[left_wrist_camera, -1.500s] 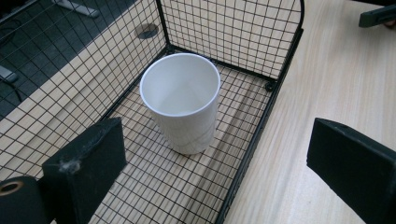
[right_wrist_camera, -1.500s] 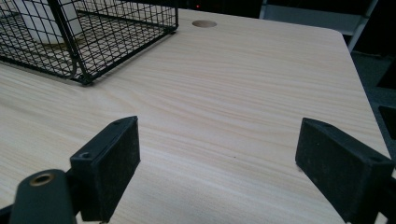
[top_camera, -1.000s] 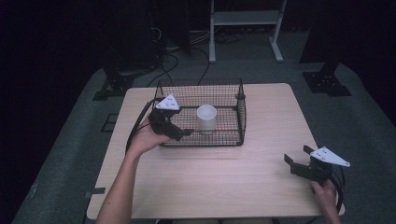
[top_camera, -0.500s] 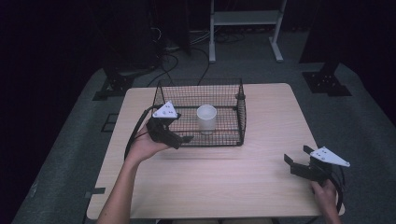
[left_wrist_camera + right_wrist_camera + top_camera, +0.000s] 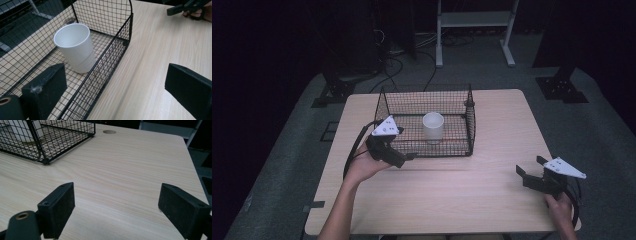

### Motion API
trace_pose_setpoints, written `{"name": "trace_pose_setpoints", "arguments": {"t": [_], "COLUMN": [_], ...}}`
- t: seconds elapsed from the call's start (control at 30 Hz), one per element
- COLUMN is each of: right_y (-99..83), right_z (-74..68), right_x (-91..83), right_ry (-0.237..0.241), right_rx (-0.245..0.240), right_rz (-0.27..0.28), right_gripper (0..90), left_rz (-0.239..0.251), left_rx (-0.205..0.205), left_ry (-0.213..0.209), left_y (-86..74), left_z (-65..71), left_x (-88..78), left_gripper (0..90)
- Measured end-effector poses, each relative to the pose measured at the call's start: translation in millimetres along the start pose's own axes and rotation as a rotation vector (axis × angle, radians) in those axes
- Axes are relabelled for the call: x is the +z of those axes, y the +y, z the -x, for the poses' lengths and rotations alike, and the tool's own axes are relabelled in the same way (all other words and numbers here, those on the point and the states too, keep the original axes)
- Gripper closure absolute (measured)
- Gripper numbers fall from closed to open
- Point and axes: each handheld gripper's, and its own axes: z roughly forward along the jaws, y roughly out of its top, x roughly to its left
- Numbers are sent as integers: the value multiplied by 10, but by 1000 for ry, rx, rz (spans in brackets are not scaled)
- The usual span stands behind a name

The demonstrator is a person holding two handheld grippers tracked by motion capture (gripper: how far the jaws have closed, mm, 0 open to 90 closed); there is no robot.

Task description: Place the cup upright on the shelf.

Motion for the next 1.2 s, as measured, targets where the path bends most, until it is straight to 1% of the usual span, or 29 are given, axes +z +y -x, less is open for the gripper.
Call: {"name": "trace_pose_setpoints", "arguments": {"t": [0.03,0.13,0.23,0.3,0.37,0.47,0.5,0.57,0.63,0.73,0.83,0.9,0.93,1.13,1.2], "right_y": [0,0,0,0,0,0,0,0,0,0,0,0,0,-1,-1], "right_z": [0,0,-2,-2,-2,-2,-2,-2,-2,-2,-4,-2,-2,-1,-1], "right_x": [0,0,0,0,0,0,0,0,0,1,1,1,1,-1,-1], "right_ry": [-1,-1,-2,-2,-3,-3,-3,-3,-4,-4,-4,-4,-4,-3,-4], "right_rx": [1,0,0,0,0,0,0,0,0,-1,-1,-3,-2,-1,-2], "right_rz": [1,1,0,0,0,0,-1,0,-1,-1,-2,-1,-1,1,1], "right_gripper": [131,130,130,130,131,131,130,131,131,131,131,130,130,131,130], "left_rz": [6,3,21,18,27,32,39,42,38,58,63,58,66,78,83], "left_rx": [-4,-2,-10,-7,-17,-18,-25,-21,-21,-28,-31,-33,-33,-38,-36], "left_ry": [2,4,5,12,12,23,19,28,28,32,32,32,37,41,49], "left_y": [-17,-28,-69,-92,-124,-162,-177,-206,-213,-260,-284,-305,-316,-394,-434], "left_z": [18,28,57,68,81,100,108,136,142,179,194,219,234,308,341], "left_x": [-10,-18,-34,-41,-51,-67,-73,-84,-86,-101,-105,-111,-117,-149,-158], "left_gripper": [33,33,33,32,32,32,32,32,32,32,32,32,32,32,32]}}
